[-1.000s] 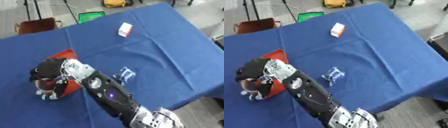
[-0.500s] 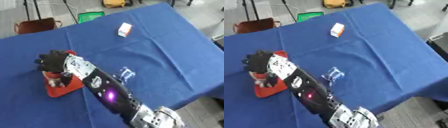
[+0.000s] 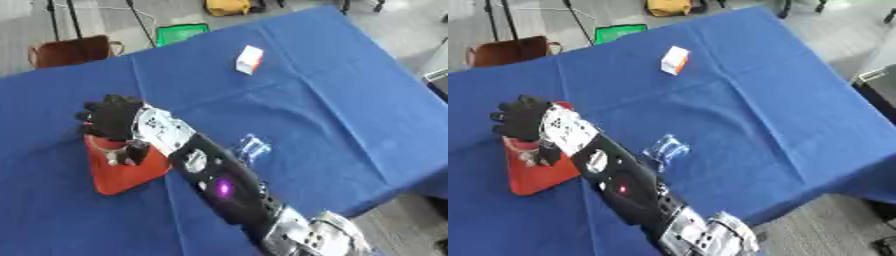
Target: Pick up objects on the table and place them in the box.
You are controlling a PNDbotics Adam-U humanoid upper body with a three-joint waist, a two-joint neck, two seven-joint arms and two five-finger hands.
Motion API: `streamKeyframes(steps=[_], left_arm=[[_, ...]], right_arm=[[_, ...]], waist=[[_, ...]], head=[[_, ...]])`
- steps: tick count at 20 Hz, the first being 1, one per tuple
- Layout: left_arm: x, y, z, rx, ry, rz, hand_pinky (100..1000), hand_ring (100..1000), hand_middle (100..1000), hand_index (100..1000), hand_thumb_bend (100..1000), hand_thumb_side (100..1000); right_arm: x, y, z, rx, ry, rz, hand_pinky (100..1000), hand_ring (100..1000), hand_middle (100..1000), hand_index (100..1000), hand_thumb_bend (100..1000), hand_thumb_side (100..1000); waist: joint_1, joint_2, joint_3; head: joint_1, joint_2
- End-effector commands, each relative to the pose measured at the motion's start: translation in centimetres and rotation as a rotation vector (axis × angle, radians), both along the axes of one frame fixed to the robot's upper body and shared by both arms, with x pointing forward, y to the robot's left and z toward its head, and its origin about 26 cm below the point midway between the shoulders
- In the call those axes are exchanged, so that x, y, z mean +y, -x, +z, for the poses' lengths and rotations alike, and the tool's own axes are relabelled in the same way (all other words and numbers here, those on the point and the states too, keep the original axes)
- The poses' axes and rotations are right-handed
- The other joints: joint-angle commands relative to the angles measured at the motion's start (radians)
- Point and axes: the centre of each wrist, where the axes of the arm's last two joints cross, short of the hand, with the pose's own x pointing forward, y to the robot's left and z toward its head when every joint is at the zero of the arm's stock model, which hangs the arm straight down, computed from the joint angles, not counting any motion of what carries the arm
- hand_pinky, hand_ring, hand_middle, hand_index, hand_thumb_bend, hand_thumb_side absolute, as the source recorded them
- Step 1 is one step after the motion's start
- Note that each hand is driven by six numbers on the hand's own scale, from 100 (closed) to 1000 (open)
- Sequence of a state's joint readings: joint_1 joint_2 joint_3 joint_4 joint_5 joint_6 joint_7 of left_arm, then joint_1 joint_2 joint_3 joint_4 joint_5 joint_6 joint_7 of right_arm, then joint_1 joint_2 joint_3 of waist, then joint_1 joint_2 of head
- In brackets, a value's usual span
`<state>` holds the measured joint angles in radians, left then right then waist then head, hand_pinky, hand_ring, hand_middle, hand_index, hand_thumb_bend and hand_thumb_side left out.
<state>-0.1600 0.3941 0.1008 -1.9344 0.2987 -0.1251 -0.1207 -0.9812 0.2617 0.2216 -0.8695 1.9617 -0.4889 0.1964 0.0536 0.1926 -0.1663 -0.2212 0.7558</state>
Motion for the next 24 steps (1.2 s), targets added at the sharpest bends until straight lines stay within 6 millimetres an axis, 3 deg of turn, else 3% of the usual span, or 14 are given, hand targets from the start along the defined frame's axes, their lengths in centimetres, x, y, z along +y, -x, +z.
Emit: streamKeyframes(steps=[1,2,3,7,12,16,17,18,22,23,24], left_arm=[[0.0,0.0,0.8,-0.027,-0.012,-0.008,746,790,777,902,352,1000],[0.0,0.0,0.8,-0.027,-0.012,-0.008,746,790,777,902,352,1000],[0.0,0.0,0.8,-0.027,-0.011,-0.007,745,790,777,903,352,1000],[0.1,0.1,0.8,-0.027,-0.010,-0.006,745,790,777,903,353,1000],[0.0,0.0,0.7,-0.025,-0.010,-0.010,745,790,777,903,355,1000],[0.1,0.0,0.7,-0.024,-0.012,-0.010,745,790,777,903,354,1000],[0.1,0.0,0.7,-0.024,-0.012,-0.009,745,790,777,903,354,1000],[0.1,0.1,0.7,-0.024,-0.012,-0.008,745,790,777,903,354,1000],[0.2,0.1,0.7,-0.025,-0.011,-0.003,745,790,776,902,353,1000],[0.2,0.1,0.7,-0.025,-0.011,-0.002,745,790,776,902,372,1000],[0.2,0.1,0.7,-0.025,-0.011,0.000,745,790,776,902,354,1000]], right_arm=[[0.0,-0.1,2.0,-0.026,-0.052,0.026,1000,994,978,985,489,576],[-0.1,-0.2,2.1,-0.022,-0.061,0.030,1000,994,978,985,489,576],[-0.2,-0.2,2.2,-0.007,-0.082,0.032,1000,973,970,987,472,653],[-1.3,-0.9,3.7,0.131,-0.235,0.021,1000,946,959,992,396,669],[-2.7,-1.2,9.1,0.201,-0.439,0.032,1000,917,940,986,365,673],[-4.2,-0.7,12.3,0.193,-0.548,0.031,1000,898,929,988,350,678],[-4.6,-0.6,12.8,0.188,-0.569,0.030,1000,894,930,988,237,667],[-5.0,-0.5,13.2,0.180,-0.590,0.026,1000,890,924,988,341,668],[-6.4,-0.5,14.1,0.156,-0.641,0.016,997,880,918,987,327,654],[-6.5,-0.4,14.2,0.154,-0.647,0.014,949,860,905,982,100,333],[-7.6,-0.7,14.4,0.136,-0.671,-0.003,908,833,885,971,271,587]], waist=[[0.003,-0.018,-0.001],[0.003,-0.018,-0.001],[0.004,-0.018,-0.001],[0.006,-0.021,-0.001],[0.003,-0.025,0.002],[0.002,-0.025,0.003],[0.002,-0.025,0.003],[0.003,-0.025,0.004],[0.004,-0.026,0.004],[0.004,-0.026,0.004],[0.003,-0.027,0.000]], head=[[0.003,-0.008],[0.003,-0.008],[0.004,-0.008],[0.005,-0.006],[0.004,-0.004],[0.007,-0.005],[0.007,-0.005],[0.009,-0.006],[0.011,-0.005],[0.011,-0.005],[0.014,-0.007]])
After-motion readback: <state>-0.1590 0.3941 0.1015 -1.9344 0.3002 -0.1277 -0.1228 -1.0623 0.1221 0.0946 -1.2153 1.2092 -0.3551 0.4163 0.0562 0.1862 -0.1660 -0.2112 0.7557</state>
